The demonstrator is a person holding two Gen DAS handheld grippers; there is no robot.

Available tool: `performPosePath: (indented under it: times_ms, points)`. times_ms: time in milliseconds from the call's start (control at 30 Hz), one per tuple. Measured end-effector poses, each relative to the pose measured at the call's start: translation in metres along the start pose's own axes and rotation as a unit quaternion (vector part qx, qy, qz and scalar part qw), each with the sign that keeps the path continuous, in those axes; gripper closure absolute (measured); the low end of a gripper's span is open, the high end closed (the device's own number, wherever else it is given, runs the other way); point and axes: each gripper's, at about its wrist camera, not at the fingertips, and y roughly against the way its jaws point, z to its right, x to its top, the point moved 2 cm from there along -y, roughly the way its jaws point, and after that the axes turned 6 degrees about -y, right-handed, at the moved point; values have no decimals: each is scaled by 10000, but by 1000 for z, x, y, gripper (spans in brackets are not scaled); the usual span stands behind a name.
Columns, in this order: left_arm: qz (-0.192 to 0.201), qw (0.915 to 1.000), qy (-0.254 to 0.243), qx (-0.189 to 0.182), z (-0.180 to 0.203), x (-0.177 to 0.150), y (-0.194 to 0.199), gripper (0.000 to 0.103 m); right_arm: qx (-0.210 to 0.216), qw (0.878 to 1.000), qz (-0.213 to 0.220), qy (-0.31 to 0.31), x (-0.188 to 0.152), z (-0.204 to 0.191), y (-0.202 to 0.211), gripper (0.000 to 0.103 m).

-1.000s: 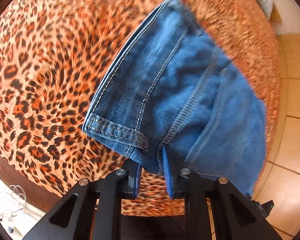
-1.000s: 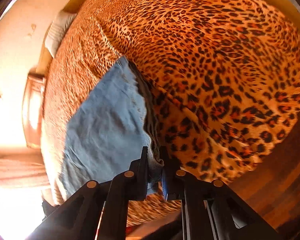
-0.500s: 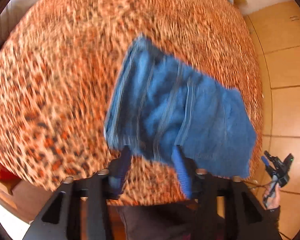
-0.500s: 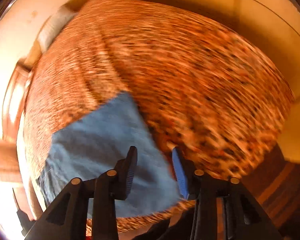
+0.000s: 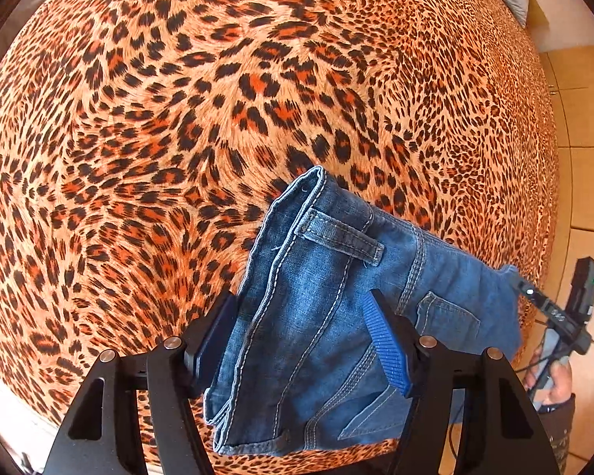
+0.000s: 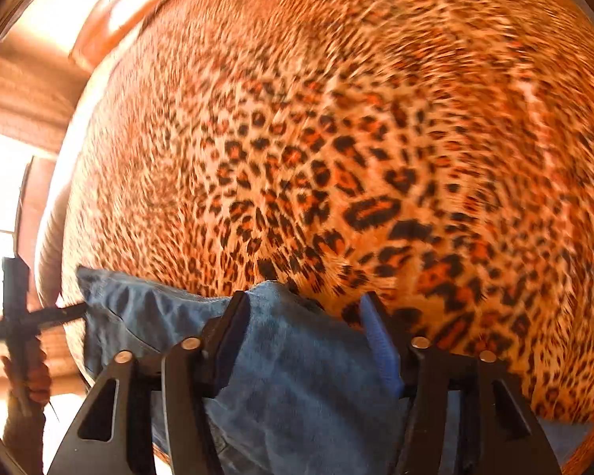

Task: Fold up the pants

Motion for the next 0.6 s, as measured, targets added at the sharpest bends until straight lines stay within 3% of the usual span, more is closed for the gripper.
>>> performPosePath:
  times_ms: [33,67,100,133,200,267,333,400,467,500,533,567,600]
  points:
    - [23,10000,-91,-7,0,-4,10,45,-147,9996,4,239,-1,-3,-4,47]
    - [93,9997,-217,92,2,-4,9,54,-270,9982,51,536,-3,-11,-3,61]
    - [151,9991,-304,273,2,-3,10,67,-306,9966,54,761,-6,-20,-3,103]
    - [200,9971,-386,626,-1,-7,15,78,-477,9951,157,854,-6,-28,0,101]
    - [143,9930,-454,1085,-1,-3,2,88,-647,9939,262,854,-4,-30,-2,101]
    - [171,9920,-466,1162,1,-3,8,88,-656,9960,184,580,4,-30,-12,100]
    - [67,9924,-403,1157,-3,-5,17,88,-579,9969,414,327,5,-31,-3,94]
    - [-2,9949,-397,930,-4,-10,30,88,-226,9980,579,-151,8,-20,16,92]
    - [150,9945,-562,867,18,-18,48,86,516,9903,884,-943,-3,9,54,82]
    - [272,9927,-702,941,24,-20,55,82,637,9853,1016,-1217,-10,25,66,67]
    - [456,9887,-932,1079,36,-21,61,69,706,9767,1214,-1623,-25,53,84,56]
    - [624,9842,-1166,1180,50,-21,64,59,697,9690,1360,-1939,-38,78,99,54]
    - [753,9792,-1412,1249,67,-19,64,41,656,9605,1488,-2258,-54,106,115,54]
